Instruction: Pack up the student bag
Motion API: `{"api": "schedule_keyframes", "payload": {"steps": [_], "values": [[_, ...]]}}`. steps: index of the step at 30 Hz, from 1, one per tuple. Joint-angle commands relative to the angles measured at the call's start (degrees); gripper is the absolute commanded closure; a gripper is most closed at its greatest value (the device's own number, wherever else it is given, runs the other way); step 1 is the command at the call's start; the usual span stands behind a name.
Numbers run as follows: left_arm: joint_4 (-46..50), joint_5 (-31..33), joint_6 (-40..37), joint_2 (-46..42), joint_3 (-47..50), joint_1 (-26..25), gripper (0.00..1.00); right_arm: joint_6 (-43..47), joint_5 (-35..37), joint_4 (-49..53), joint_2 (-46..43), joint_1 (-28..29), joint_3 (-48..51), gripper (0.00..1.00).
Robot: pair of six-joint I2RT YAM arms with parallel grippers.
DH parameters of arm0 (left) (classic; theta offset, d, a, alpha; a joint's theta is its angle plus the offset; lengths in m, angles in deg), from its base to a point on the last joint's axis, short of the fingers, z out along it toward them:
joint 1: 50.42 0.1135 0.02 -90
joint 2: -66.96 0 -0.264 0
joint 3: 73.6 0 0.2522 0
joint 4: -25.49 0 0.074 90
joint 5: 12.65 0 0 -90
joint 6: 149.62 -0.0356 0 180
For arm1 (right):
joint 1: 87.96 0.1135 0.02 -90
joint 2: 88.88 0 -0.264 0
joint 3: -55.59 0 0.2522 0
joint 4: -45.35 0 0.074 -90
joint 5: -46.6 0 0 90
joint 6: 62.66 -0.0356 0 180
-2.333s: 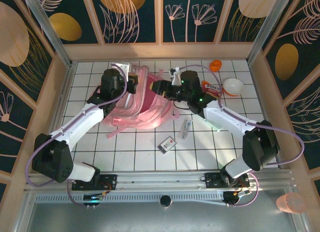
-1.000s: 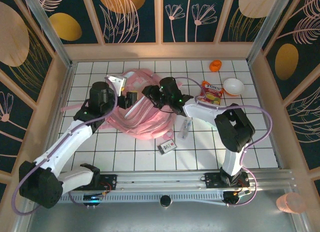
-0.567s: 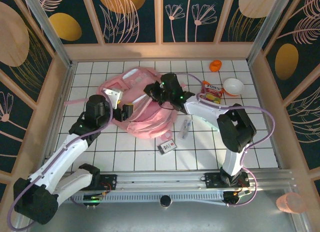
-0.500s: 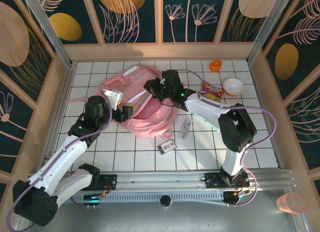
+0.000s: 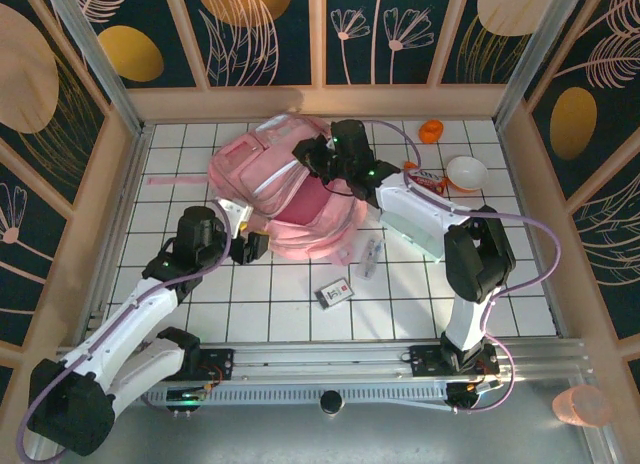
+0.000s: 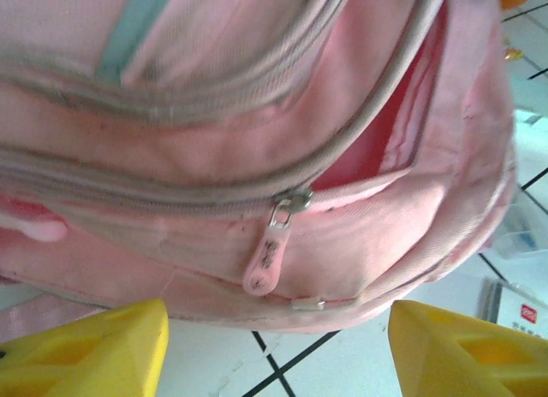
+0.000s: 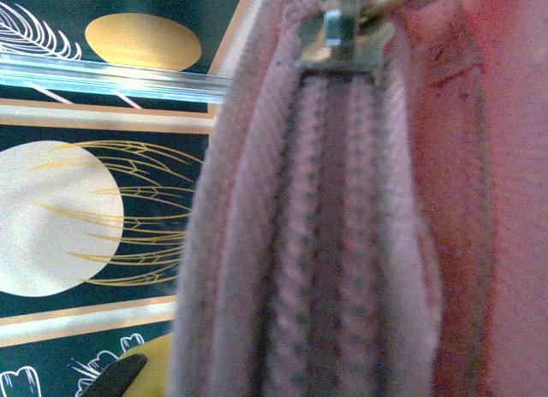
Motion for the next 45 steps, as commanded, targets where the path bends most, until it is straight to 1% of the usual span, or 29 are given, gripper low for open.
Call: {"api": "schedule_keyframes", "payload": {"steps": [1, 3, 4, 5, 9, 11, 14, 21, 23, 26, 28, 29, 30, 32, 38, 40, 44, 45], "values": [[-4.5, -0.47, -2.4, 1.61, 1.63, 0.22, 0.34, 2.95, -1.36, -10.44, -3.78, 0.07, -6.88, 1.0], [-7.47, -1.19, -3.2, 2.6, 2.57, 0.22, 0.37, 3.43, -2.32, -11.56, -3.99, 0.13, -6.85, 1.0], [-9.06, -2.66, -4.57, 2.97, 2.99, 0.29, 0.39, 3.49, -2.84, -12.87, -4.19, 0.11, -6.58, 1.0], [-10.5, -3.4, -5.13, 3.11, 3.39, 0.22, 0.39, 3.54, -3.2, -13.49, -4.19, 0.13, -6.47, 1.0], [-16.48, -2.88, -3.82, 3.78, 4.09, 0.22, 0.37, 4.16, -4.72, -13.27, -4.0, 0.12, -6.49, 1.0], [-18.5, -3.12, -3.12, 4.24, 4.46, 0.22, 0.39, 4.07, -5.33, -13.51, -4.07, 0.12, -6.09, 1.0], [-22.36, -3.32, -2.11, 5.16, 6.19, 0.23, 0.43, 4.02, -6.27, -14.08, -4.14, 0.13, -5.93, 1.0], [-25.71, -4.64, -2.95, 8.28, 7.95, 0.27, 0.47, 4.52, -6.27, -13.56, -4.86, 0.09, -6.71, 1.0], [-25.87, -5.03, -3.08, 8.79, 7.72, 0.18, 0.54, 4.75, -6.14, -13.1, -4.98, 0.13, -7.04, 1.0], [-25.71, -4.33, -3.09, 8.51, 7.34, 0.24, 0.75, 5.56, -5.67, -11.62, -5.27, -0.01, -7.41, 1.0], [-25.19, -2.81, -2.96, 7.93, 7.34, 0.22, 0.91, 5.9, -5.49, -11.15, -5.61, -0.27, -7.13, 1.0], [-24.73, -1.95, -2.9, 7.55, 7.35, 0.22, 0.96, 5.96, -5.48, -10.97, -5.84, -0.51, -6.93, 1.0], [-24.34, -1.22, -2.9, 7.06, 7.4, 0.22, 1.0, 6.29, -5.48, -10.69, -6.08, -0.72, -6.84, 1.0], [-23.46, 0.74, -2.39, 6.23, 7.59, 0.2, 1.0, 7.03, -5.69, -9.52, -6.43, -1.38, -6.82, 1.0], [-20.6, 12.5, 0.88, 5.86, 7.43, 0.37, 1.0, 8.1, -11.89, -6.22, -7.11, -4.87, -8.2, 1.0], [-19.44, 15.42, 1.39, 7.42, 6.58, 0.88, 1.0, 8.41, -14.16, -4.58, -7.6, -5.72, -8.76, 1.0], [-18.58, 19.97, 2.0, 12.76, 3.94, 2.72, 1.0, 8.89, -19.62, -1.66, -8.29, -5.68, -10.56, 1.0], [-18.57, 21.39, 2.41, 14.41, 3.0, 3.55, 1.0, 8.93, -21.02, -0.75, -8.53, -7.4, -11.06, 1.0]]}}
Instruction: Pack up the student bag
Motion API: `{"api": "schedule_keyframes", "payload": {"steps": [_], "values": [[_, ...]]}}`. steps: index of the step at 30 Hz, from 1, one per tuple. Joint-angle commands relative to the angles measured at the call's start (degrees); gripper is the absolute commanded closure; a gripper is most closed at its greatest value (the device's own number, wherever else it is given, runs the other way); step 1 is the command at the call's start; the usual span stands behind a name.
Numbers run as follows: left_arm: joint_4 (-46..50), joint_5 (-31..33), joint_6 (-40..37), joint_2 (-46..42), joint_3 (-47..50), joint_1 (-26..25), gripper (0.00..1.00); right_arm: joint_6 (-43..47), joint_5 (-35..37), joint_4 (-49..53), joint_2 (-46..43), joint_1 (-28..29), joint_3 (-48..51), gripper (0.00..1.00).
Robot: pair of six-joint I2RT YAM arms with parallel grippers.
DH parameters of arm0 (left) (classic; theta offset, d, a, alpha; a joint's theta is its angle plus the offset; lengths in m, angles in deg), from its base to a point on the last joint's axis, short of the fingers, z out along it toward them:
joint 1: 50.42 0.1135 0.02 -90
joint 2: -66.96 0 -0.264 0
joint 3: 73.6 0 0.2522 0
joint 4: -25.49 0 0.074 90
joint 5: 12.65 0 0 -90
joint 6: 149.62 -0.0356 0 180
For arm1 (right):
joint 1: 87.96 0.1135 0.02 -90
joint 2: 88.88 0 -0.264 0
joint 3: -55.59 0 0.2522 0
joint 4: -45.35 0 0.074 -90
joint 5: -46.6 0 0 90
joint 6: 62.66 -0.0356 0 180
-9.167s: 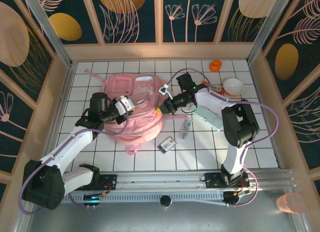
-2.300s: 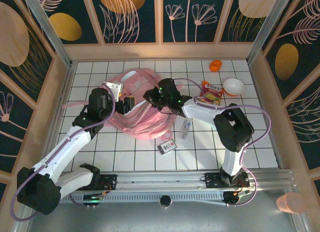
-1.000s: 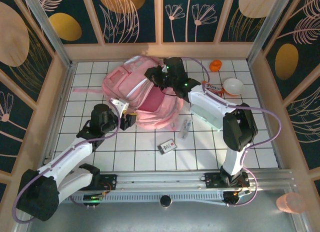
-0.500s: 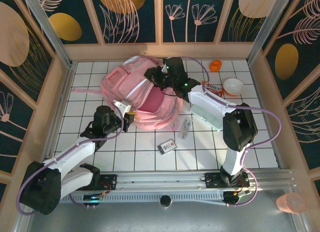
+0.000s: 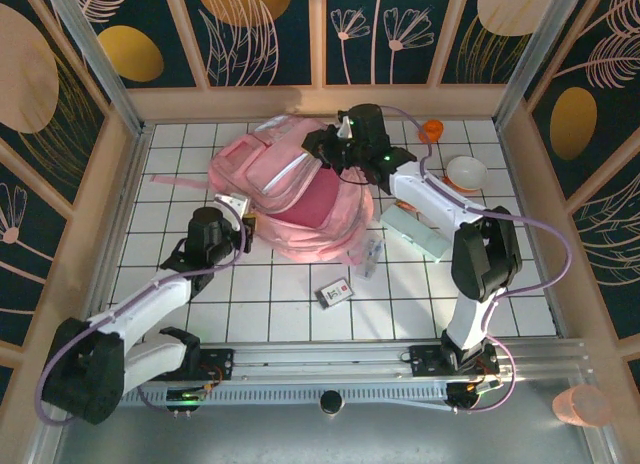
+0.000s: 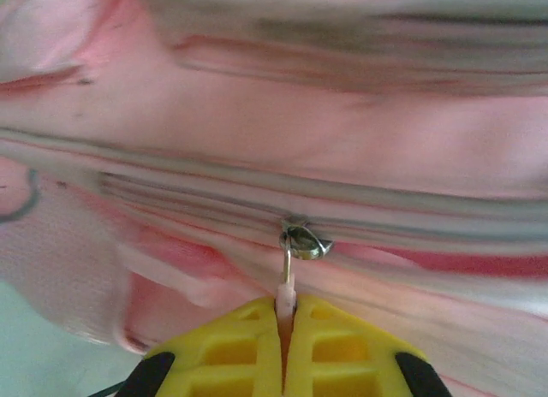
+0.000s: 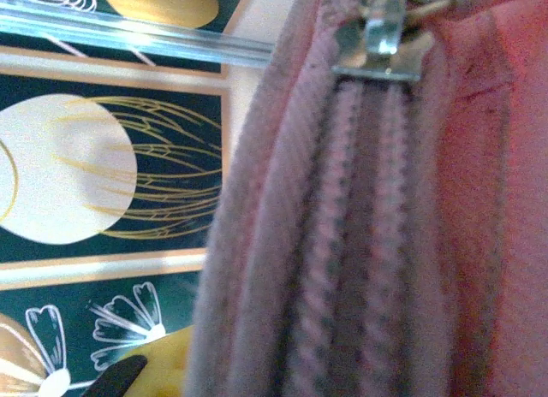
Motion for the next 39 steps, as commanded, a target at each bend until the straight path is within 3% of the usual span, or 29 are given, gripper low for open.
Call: {"api": "schedule_keyframes", "payload": {"steps": [1, 7, 10, 17, 19, 24, 28, 35, 39], "values": [[2.89, 9.25, 2.42, 4.61, -3.04, 3.36, 1.0, 3.06, -9.33, -7.47, -7.87, -2.22, -7.19, 1.0], [0.37, 10.0, 4.6, 12.27, -8.58, 11.28, 1.0, 3.46, -8.41, -5.24, -12.58, -3.18, -5.97, 1.0], [-0.32, 9.51, 3.86, 14.29, -11.42, 11.98, 1.0, -0.36, -6.01, -12.43, -14.49, -3.07, -0.99, 1.0], [4.99, -0.12, 4.12, 10.66, -16.82, 11.98, 0.41, -7.56, 7.07, -28.73, -14.62, -0.9, 10.37, 1.0], [5.27, -4.0, 1.3, 7.86, -16.39, 11.92, 0.35, -7.98, 10.2, -31.19, -13.3, 0.34, 10.96, 1.0], [0.34, -17.34, -11.72, -0.37, -11.99, 11.92, 0.3, -10.31, 16.12, -37.71, -8.09, 3.22, 10.5, 1.0], [3.16, -23.3, -20.26, -2.93, -13.42, 11.9, 0.27, -12.47, 22.42, -42.46, -5.47, 5.78, 11.69, 1.0], [8.62, -24.82, -33.99, -4.09, -17.6, 10.3, 0.18, -14.67, 29.69, -45.46, -3.43, 9.5, 13.06, 1.0], [10.32, -18.22, -44.65, -3.6, -17.7, 4.45, 0.14, -15.19, 30.88, -45.47, -3.16, 10.83, 13.75, 1.0]]}}
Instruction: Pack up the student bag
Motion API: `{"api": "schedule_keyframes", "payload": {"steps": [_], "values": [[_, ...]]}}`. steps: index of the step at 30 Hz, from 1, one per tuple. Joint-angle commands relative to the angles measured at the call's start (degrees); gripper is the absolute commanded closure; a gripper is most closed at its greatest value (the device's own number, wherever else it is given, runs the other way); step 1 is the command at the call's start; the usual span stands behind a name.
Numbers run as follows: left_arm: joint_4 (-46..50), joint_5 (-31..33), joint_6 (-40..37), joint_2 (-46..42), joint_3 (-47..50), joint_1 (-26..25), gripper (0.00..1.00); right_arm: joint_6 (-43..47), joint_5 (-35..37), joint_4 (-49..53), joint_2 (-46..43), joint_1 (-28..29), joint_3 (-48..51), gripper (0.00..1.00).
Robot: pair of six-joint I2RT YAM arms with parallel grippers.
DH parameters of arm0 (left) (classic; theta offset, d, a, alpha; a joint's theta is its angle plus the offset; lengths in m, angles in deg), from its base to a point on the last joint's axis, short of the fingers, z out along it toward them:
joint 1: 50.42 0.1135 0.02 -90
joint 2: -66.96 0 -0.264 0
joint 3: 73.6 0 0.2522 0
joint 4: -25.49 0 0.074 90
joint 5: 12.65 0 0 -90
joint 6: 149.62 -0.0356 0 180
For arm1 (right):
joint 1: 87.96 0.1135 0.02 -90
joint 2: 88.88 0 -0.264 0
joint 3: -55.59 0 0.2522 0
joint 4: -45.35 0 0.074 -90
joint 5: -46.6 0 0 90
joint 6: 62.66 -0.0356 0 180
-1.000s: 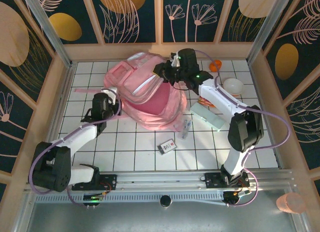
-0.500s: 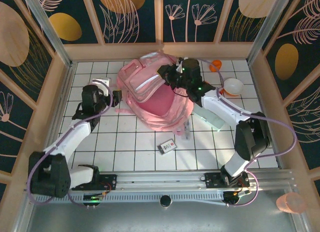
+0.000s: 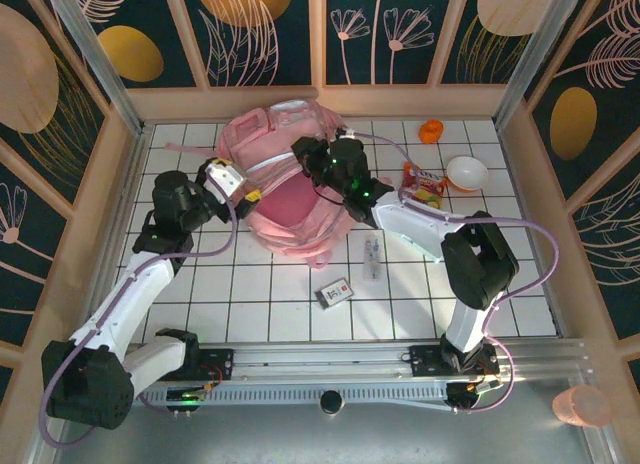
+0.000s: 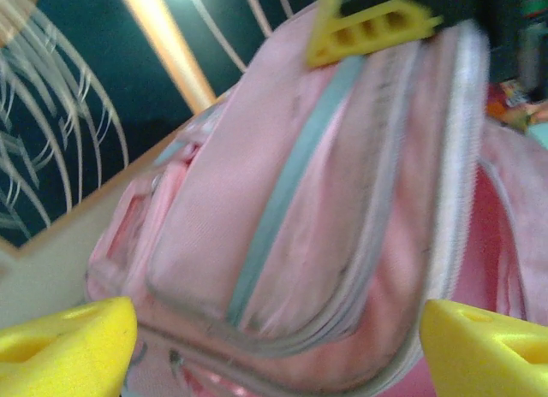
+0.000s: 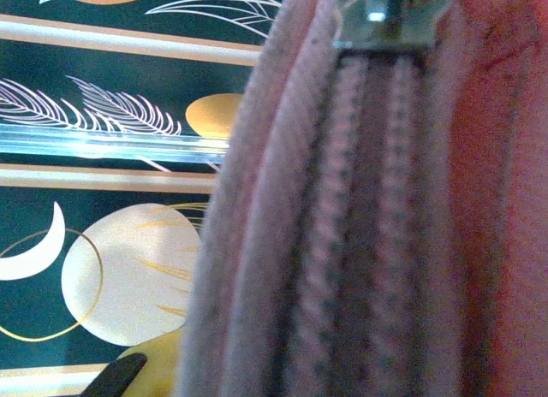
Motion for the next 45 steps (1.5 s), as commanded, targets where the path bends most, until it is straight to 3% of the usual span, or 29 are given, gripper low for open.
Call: {"api": "schedule_keyframes", "payload": {"steps": [1, 11, 18, 20, 22, 24, 27, 35, 40, 45], "values": [[2.52, 3.59, -12.59, 0.18, -1.56, -4.36, 0.13, -0.1, 4.34, -15.91, -1.61, 1.18, -1.4, 1.0], [-13.97, 16.72, -6.17, 6.45, 0.01, -8.47, 0.13, -0.98, 4.88, -15.02, -1.25, 3.26, -0.85, 1.0], [-15.2, 15.74, -7.78, 12.15, -1.6, -8.93, 0.24, -1.88, 4.86, -13.86, -1.36, 4.08, -1.2, 1.0], [-16.19, 17.08, -7.7, 13.17, -1.56, -9.11, 0.33, -1.8, 4.77, -12.75, -1.7, 4.19, -1.48, 1.0], [-17.62, 18.37, -6.8, 13.3, -1.46, -9.07, 0.54, -1.05, 4.67, -11.26, -2.36, 4.18, -1.64, 0.96], [-18.45, 19.98, -5.74, 12.7, -1.5, -9.07, 0.78, 0.35, 4.6, -8.23, -3.59, 3.95, -1.57, 0.83], [-15.61, 22.68, -4.92, 12.01, -2.61, -9.07, 1.0, 3.23, 2.36, -0.66, -5.84, 2.78, -1.19, 0.62], [-6.18, 25.98, -5.93, 11.11, -5.24, -8.89, 1.0, 10.05, -3.36, 19.26, -15.44, -1.53, 6.18, 0.46], [-4.03, 25.34, -7.68, 12.82, -5.5, -8.11, 1.0, 15.71, -3.64, 31.39, -22.36, -5.36, 9.01, 0.43], [-2.13, 17.15, -8.72, 13.36, -5.35, -6.79, 1.0, 23.45, -6.44, 45.08, -27.12, -10.05, 9.21, 0.42]]}}
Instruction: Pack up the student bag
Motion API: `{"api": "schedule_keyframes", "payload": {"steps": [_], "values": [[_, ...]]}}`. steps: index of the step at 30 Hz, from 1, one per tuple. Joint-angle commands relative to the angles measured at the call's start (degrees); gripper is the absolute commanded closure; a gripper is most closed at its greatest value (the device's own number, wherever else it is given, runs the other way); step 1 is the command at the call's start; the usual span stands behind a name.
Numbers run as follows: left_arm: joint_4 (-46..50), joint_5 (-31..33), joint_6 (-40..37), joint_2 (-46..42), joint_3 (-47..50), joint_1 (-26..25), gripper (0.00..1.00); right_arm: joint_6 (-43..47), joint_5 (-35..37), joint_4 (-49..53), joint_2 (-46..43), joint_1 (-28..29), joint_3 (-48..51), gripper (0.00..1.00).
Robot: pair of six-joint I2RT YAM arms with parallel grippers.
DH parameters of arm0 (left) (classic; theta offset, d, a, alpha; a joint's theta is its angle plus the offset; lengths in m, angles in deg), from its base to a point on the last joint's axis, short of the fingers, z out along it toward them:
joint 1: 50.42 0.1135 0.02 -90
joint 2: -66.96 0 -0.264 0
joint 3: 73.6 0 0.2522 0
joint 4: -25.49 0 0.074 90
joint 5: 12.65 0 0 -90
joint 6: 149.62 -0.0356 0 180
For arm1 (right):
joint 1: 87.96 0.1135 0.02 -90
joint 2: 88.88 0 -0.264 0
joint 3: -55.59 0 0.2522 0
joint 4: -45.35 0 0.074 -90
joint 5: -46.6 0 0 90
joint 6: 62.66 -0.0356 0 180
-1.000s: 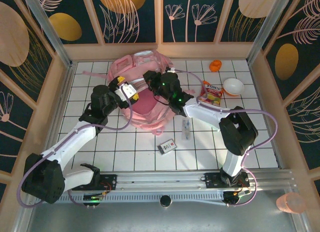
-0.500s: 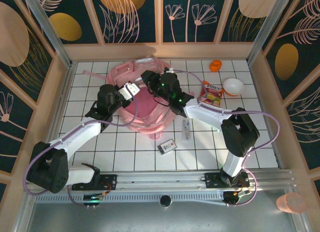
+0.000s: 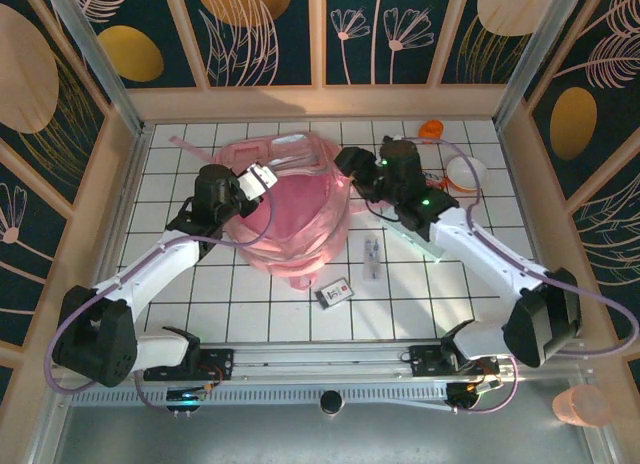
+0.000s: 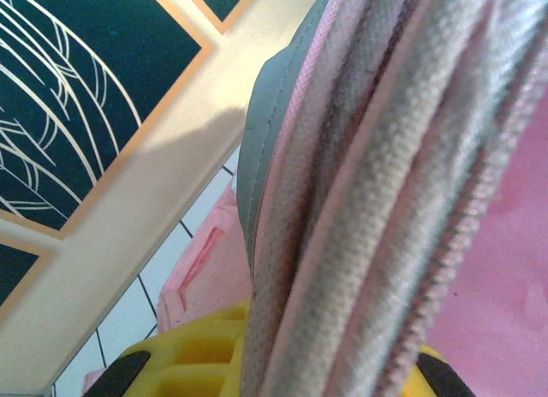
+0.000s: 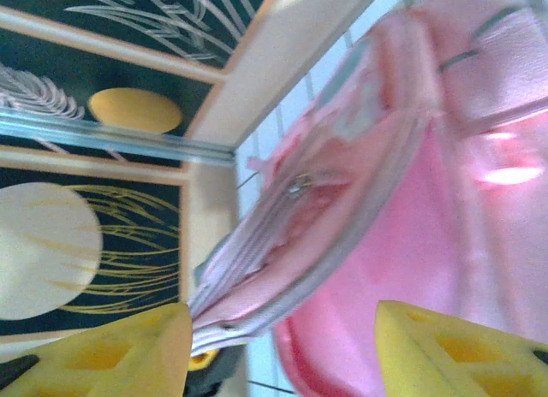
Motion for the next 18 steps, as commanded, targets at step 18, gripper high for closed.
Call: {"api": "schedule_keyframes", "payload": {"steps": [18], "values": [[4.12, -9.96, 0.99, 1.26, -3.18, 1.21, 1.0, 51.02, 4.85, 43.35, 9.31, -20.9, -2.67, 0.11]]}}
